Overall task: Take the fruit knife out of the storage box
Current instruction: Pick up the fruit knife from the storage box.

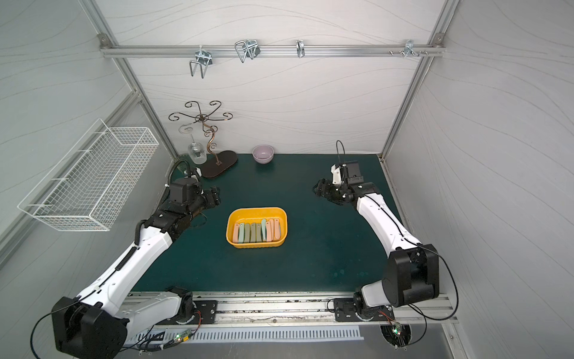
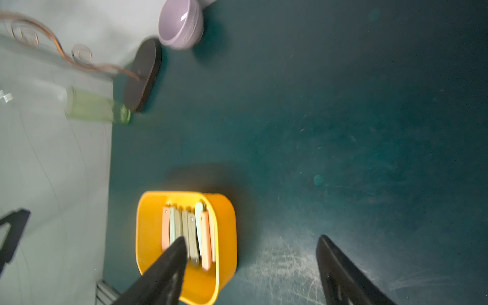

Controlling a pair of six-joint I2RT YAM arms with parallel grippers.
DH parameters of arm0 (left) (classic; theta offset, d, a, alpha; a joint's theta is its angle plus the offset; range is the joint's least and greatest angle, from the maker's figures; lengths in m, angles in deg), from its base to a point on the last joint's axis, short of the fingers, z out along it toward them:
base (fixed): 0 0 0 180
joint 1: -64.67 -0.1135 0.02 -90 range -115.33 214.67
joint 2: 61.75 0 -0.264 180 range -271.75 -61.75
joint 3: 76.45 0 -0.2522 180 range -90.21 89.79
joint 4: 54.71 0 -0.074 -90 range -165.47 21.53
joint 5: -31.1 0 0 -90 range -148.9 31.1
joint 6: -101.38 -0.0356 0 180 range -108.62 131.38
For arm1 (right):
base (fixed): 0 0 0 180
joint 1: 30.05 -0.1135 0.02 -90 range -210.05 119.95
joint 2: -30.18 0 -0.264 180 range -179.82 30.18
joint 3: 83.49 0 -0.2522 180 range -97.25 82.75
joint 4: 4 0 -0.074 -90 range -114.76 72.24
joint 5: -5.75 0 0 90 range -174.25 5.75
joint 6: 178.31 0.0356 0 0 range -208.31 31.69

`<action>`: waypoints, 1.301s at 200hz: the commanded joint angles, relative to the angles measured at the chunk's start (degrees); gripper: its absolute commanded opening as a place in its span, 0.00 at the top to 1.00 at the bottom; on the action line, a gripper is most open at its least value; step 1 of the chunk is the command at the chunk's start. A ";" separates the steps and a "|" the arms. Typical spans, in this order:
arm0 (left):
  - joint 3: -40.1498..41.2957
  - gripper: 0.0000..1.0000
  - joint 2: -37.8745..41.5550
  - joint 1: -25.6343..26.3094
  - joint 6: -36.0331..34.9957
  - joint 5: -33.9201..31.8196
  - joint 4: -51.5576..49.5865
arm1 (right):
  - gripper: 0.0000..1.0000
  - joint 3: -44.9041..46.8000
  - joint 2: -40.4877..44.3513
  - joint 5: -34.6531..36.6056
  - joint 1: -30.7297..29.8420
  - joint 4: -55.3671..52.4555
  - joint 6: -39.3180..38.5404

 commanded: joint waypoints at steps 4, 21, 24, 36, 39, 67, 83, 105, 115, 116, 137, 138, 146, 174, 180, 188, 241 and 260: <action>-3.33 0.28 1.36 2.07 4.97 3.29 -7.47 | 0.46 -5.39 -2.63 2.26 -7.70 -9.54 -2.80; -4.20 0.31 1.05 2.97 7.28 6.07 -10.88 | 0.46 -9.62 -5.23 4.02 -13.41 -13.67 -3.72; -4.35 0.32 1.04 3.27 7.58 6.35 -11.38 | 0.46 -10.34 -5.72 4.64 -14.46 -14.37 -3.73; -4.82 0.34 1.21 4.83 8.74 6.17 -13.14 | 0.46 -12.49 -7.31 6.48 -18.57 -16.20 -3.75; -4.84 0.34 1.37 5.25 9.00 6.06 -13.45 | 0.46 -12.83 -7.75 6.70 -19.66 -16.43 -3.69; -5.90 0.36 1.53 7.74 11.16 5.49 -16.06 | 0.47 -15.25 -12.35 7.13 -26.69 -17.44 -2.19; -6.49 0.37 1.81 8.25 11.92 5.52 -17.30 | 0.48 -16.28 -15.68 7.40 -29.73 -17.73 -2.15; -6.33 0.38 2.90 9.07 12.31 5.07 -18.15 | 0.49 -17.72 -20.35 7.39 -31.94 -17.78 -1.93; -6.33 0.38 3.13 9.18 12.45 5.00 -18.55 | 0.50 -18.54 -22.32 7.87 -32.79 -17.51 -2.13; -6.33 0.38 3.12 9.18 12.45 4.99 -18.59 | 0.50 -18.59 -22.57 7.91 -32.84 -17.53 -2.14; -6.27 0.35 3.32 9.44 12.53 4.34 -19.32 | 0.50 -20.78 -26.97 9.12 -33.83 -17.76 -3.20; -6.30 0.35 3.34 9.49 12.54 4.32 -19.33 | 0.51 -20.89 -27.13 9.28 -33.89 -17.74 -3.33; -5.95 0.34 3.61 9.63 12.69 4.20 -19.09 | 0.50 -21.60 -28.59 10.07 -34.07 -17.56 -3.88; -5.71 0.33 4.18 9.97 12.96 4.56 -19.52 | 0.50 -23.79 -33.38 13.22 -34.12 -17.13 -3.91; -5.72 0.33 4.21 9.97 12.98 4.45 -19.59 | 0.50 -24.28 -34.18 13.61 -34.12 -17.12 -3.90; -5.61 0.33 4.25 10.04 12.98 4.39 -19.52 | 0.51 -24.90 -35.18 14.18 -34.14 -17.33 -3.91; -5.94 0.33 3.46 10.54 13.15 5.69 -18.73 | 0.53 -25.91 -38.59 17.62 -34.12 -16.41 -2.86; -6.10 0.33 3.21 10.92 13.15 5.82 -18.49 | 0.53 -26.58 -39.70 17.69 -34.12 -16.10 -2.77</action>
